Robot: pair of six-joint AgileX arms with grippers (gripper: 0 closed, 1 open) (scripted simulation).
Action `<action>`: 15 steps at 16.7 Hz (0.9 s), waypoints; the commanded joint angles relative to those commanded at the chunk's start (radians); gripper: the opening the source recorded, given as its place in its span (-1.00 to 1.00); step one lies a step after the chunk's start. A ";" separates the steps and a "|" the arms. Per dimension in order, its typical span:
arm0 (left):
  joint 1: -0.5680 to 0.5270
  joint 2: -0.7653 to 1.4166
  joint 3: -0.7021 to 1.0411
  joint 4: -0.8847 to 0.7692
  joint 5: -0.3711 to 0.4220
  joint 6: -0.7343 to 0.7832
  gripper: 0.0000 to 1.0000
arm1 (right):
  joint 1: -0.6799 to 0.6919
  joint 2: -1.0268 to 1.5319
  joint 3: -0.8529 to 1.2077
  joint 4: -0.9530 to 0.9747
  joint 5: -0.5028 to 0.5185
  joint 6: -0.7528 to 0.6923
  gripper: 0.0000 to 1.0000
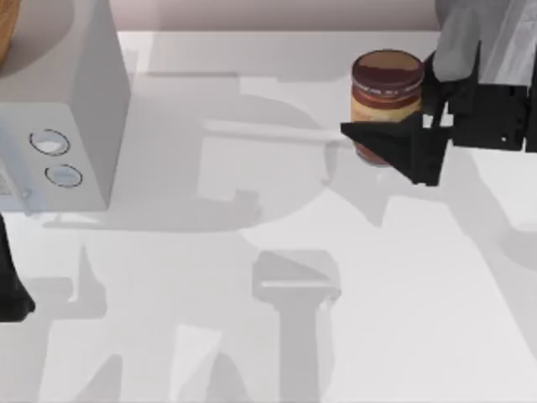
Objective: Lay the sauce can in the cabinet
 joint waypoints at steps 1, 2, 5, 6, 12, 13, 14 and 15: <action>0.000 0.000 0.000 0.000 0.000 0.000 1.00 | -0.011 -0.083 -0.034 -0.017 0.039 0.003 -1.00; 0.000 0.000 0.000 0.000 0.000 0.000 1.00 | -0.020 -0.171 -0.069 -0.031 0.079 0.007 -1.00; 0.000 0.000 0.000 0.000 0.000 0.000 1.00 | -0.042 -0.428 -0.179 -0.063 0.203 0.028 -1.00; 0.000 0.000 0.000 0.000 0.000 0.000 1.00 | -0.048 -0.502 -0.205 -0.073 0.237 0.035 -1.00; 0.000 0.000 0.000 0.000 0.000 0.000 1.00 | -0.116 -0.943 -0.403 -0.166 0.454 0.066 -1.00; 0.000 0.000 0.000 0.000 0.000 0.000 1.00 | -0.125 -1.037 -0.464 -0.196 0.507 0.075 -1.00; 0.000 0.000 0.000 0.000 0.000 0.000 1.00 | -0.133 -1.134 -0.531 -0.230 0.559 0.085 -1.00; 0.000 0.000 0.000 0.000 0.000 0.000 1.00 | -0.141 -1.228 -0.600 -0.267 0.609 0.097 -1.00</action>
